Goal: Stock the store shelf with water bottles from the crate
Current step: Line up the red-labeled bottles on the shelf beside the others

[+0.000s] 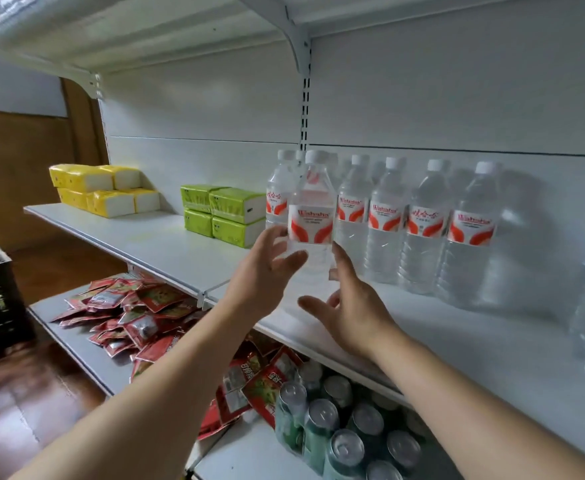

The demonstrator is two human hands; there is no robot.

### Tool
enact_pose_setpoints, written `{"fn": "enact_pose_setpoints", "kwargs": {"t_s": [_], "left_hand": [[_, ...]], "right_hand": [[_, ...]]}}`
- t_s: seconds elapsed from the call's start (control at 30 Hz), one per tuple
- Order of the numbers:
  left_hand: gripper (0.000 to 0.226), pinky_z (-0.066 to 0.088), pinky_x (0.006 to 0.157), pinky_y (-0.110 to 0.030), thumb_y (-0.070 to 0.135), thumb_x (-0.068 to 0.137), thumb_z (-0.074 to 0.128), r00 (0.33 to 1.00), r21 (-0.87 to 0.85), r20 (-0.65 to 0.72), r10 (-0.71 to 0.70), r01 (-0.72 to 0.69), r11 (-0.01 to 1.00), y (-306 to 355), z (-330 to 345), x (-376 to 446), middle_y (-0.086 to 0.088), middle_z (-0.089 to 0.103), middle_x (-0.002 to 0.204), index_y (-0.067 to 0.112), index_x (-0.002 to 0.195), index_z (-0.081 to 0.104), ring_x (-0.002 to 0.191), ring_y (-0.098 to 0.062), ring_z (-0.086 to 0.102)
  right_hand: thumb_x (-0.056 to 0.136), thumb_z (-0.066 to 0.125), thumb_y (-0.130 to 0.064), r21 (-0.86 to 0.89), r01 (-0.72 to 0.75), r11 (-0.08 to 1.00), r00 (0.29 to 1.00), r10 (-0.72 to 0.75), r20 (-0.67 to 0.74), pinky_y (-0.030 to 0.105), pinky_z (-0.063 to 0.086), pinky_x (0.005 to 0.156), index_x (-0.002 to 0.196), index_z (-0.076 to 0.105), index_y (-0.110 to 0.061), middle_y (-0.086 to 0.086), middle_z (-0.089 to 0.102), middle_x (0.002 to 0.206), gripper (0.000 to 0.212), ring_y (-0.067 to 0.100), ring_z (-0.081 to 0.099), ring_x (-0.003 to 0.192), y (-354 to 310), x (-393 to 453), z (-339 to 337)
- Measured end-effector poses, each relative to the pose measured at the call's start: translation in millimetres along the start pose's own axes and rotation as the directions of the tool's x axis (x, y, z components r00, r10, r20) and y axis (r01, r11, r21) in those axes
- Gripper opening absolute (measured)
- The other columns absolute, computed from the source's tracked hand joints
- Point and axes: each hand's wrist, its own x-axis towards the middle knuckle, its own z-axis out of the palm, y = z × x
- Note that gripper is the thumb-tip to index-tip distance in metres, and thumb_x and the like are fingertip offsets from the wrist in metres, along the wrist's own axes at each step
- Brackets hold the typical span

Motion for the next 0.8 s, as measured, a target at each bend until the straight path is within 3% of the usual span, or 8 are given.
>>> {"fn": "enact_pose_setpoints", "kwargs": {"t_s": [0.13,0.23,0.3,0.4,0.5,0.6,0.8], "left_hand": [[0.041,0.046,0.107,-0.041,0.030,0.097,0.062,0.998,-0.037,0.003,0.064,-0.064,0.997,-22.5,0.6,12.3,0.008,0.060,0.138,0.028,0.137,0.050,0.128,-0.008,0.055],[0.045,0.041,0.102,-0.028,0.029,0.096,0.063,0.993,0.100,-0.020,0.118,-0.115,0.988,-35.4,2.3,24.5,0.014,0.058,0.135,0.031,0.140,0.050,0.127,-0.003,0.051],[0.053,0.037,0.107,-0.031,0.036,0.097,0.061,0.992,0.202,-0.046,0.122,-0.110,0.973,-46.5,3.7,35.7,0.013,0.047,0.146,0.031,0.147,0.043,0.135,-0.007,0.042],[0.064,0.022,0.122,-0.047,0.039,0.101,0.048,0.998,0.195,-0.056,0.036,-0.024,0.980,-60.7,8.9,53.7,-0.003,0.021,0.164,0.023,0.157,0.024,0.152,-0.022,0.017],[0.067,0.008,0.125,-0.040,0.028,0.101,0.041,0.995,0.266,0.032,-0.096,0.084,0.960,-67.5,15.4,67.0,-0.007,0.002,0.168,0.020,0.160,0.008,0.154,-0.025,0.003],[0.072,0.008,0.123,-0.039,0.016,0.101,0.039,0.982,0.353,0.082,-0.171,0.132,0.926,-71.3,20.1,77.3,-0.003,-0.011,0.167,0.024,0.159,-0.003,0.155,-0.021,-0.001],[0.075,0.017,0.121,-0.041,0.017,0.099,0.038,0.976,0.488,0.121,-0.181,0.100,0.867,-78.4,21.6,88.4,0.004,-0.011,0.167,0.026,0.159,-0.005,0.154,-0.019,0.008]], "right_hand": [[0.088,0.072,-0.042,0.012,-0.021,1.000,1.000,0.021,-0.018,0.036,0.043,0.107,0.156,-0.008,-0.040,0.003,0.041,0.155,0.106,0.024,0.055,0.125,-0.6,18.2,7.3],[0.087,0.073,-0.042,-0.062,-0.056,0.996,0.996,0.051,-0.078,0.039,0.043,0.107,0.156,-0.008,-0.034,0.010,0.044,0.153,0.107,0.029,0.055,0.127,1.0,33.6,14.9],[0.087,0.073,-0.043,-0.100,-0.095,0.990,0.991,0.084,-0.103,0.041,0.044,0.107,0.157,-0.006,-0.030,0.012,0.048,0.149,0.107,0.032,0.053,0.129,2.5,47.1,19.3],[0.087,0.073,-0.041,-0.159,-0.127,0.979,0.983,0.103,-0.150,0.044,0.047,0.103,0.157,-0.006,-0.025,0.012,0.053,0.144,0.106,0.033,0.055,0.127,4.1,65.9,27.0],[0.091,0.070,-0.040,-0.199,-0.165,0.966,0.975,0.129,-0.183,0.041,0.047,0.100,0.157,-0.006,-0.021,0.012,0.053,0.144,0.103,0.033,0.055,0.126,5.1,83.6,34.0],[0.092,0.068,-0.040,-0.241,-0.206,0.948,0.966,0.159,-0.202,0.040,0.048,0.096,0.157,-0.005,-0.019,0.015,0.055,0.141,0.100,0.035,0.057,0.124,6.7,97.5,37.5],[0.096,0.062,-0.042,-0.304,-0.285,0.909,0.948,0.220,-0.229,0.041,0.047,0.094,0.157,-0.008,-0.014,0.018,0.053,0.142,0.097,0.036,0.056,0.124,7.2,119.0,44.3]]}}
